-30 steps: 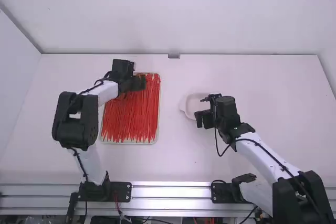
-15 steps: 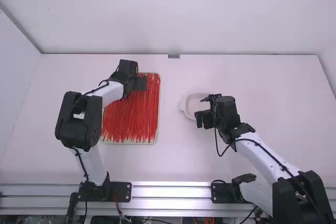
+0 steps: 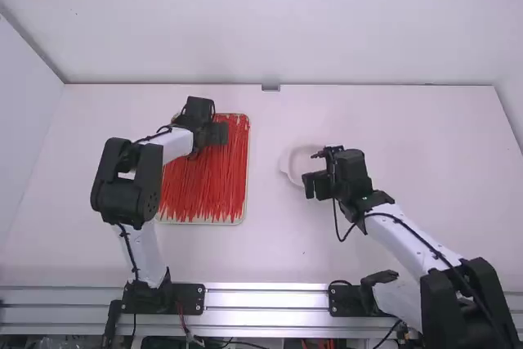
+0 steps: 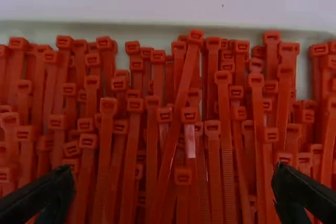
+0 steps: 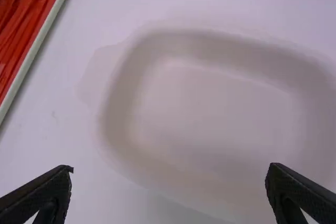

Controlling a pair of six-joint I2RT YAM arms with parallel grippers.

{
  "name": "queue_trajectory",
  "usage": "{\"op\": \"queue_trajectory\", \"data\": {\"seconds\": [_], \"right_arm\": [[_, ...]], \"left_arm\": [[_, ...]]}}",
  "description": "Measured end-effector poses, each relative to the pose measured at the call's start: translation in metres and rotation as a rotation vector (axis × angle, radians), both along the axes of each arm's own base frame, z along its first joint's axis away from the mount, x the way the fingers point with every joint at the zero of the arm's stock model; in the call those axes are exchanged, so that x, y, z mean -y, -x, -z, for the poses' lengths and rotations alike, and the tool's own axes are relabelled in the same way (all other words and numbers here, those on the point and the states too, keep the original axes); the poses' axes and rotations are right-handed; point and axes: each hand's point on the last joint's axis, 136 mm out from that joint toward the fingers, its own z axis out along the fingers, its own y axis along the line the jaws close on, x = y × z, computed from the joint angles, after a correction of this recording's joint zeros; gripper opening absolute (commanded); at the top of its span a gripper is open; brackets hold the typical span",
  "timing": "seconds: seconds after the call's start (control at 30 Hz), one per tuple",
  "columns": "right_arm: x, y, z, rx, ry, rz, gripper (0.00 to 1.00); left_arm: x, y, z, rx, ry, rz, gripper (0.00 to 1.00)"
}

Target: Fasten the cable tie

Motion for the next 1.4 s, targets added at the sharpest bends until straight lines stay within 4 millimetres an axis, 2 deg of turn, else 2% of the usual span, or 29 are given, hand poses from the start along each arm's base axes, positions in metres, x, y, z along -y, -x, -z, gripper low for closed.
{"op": "queue_trajectory", "data": {"seconds": [0.33,1.4], "right_arm": [[-0.0002,-0.0006,-0.0005,0.003,0.000,-0.001,0.98],[-0.0010,-0.0031,-0.0030,0.017,-0.005,-0.001,0.98]], "left_arm": [[0.0071,-0.0077,-0.0063,0.040,0.026,0.020,0.99],[0.0075,-0.0021,-0.0017,0.011,0.040,0.005,0.99]]}}
